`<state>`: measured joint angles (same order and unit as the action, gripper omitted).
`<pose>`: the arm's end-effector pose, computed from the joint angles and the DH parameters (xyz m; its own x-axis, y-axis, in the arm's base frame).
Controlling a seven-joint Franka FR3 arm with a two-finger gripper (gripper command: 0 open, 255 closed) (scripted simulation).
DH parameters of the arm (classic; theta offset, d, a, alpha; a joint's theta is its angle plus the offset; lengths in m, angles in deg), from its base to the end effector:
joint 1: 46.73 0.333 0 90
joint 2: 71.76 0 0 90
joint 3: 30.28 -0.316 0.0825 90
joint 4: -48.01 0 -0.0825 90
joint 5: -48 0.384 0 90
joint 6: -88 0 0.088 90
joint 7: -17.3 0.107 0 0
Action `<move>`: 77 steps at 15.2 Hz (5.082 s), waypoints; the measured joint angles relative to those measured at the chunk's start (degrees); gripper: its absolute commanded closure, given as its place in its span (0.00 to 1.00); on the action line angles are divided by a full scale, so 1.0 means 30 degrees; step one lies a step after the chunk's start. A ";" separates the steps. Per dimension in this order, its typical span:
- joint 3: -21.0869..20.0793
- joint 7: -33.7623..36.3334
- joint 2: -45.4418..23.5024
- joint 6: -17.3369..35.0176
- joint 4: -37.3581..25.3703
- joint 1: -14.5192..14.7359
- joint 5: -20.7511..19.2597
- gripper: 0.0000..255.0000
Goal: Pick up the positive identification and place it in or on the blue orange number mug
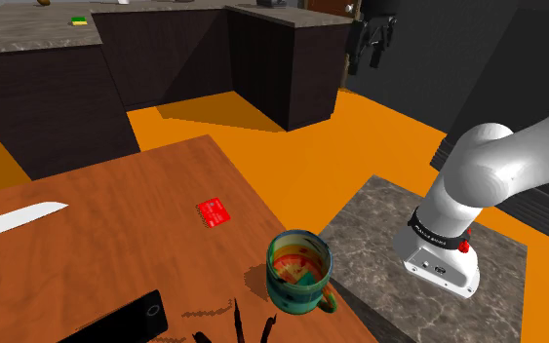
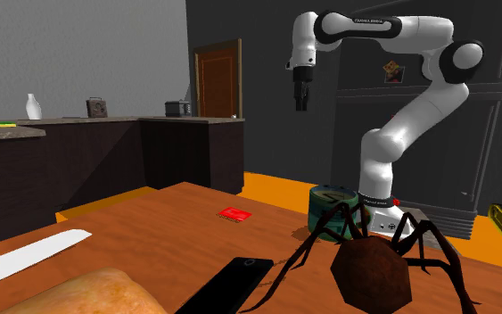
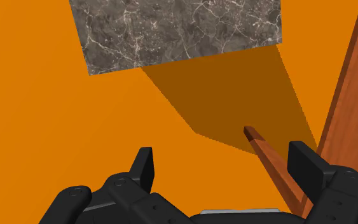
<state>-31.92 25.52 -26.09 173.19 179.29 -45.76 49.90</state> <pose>0.2949 0.0205 0.6167 0.9946 -0.1037 -0.0093 -0.1038 -0.9945 -0.0114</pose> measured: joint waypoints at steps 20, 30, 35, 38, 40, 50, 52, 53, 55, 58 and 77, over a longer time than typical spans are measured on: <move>-0.5057 0.6811 -1.0587 0.3063 -0.3066 0.1490 0.3965 0.00; -0.6705 1.0311 -1.7971 0.4225 -0.7311 0.2781 0.4577 0.00; -0.7087 1.1969 -2.2061 0.4402 -1.0366 0.3827 0.4578 0.00; -0.7172 1.2562 -2.3731 0.4418 -1.1640 0.4304 0.4639 0.00; -0.7220 1.2657 -2.3965 0.4736 -1.1534 0.4450 0.4686 0.00; -0.7328 1.2541 -2.3968 0.6123 -1.0194 0.4655 0.4862 0.00; -0.7330 1.2542 -2.3967 0.6131 -1.0188 0.4657 0.4864 1.00; -0.7302 1.2550 -2.3898 0.5981 -1.0229 0.4622 0.4846 1.00; -0.7276 1.2569 -2.3867 0.5753 -1.0337 0.4600 0.4823 1.00; -0.7277 1.2589 -2.3910 0.5681 -1.0439 0.4617 0.4815 1.00; -0.7553 1.3312 -2.2440 0.3345 -1.1644 0.4401 0.5254 1.00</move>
<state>-54.58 65.46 -93.41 183.23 144.36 -32.56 65.66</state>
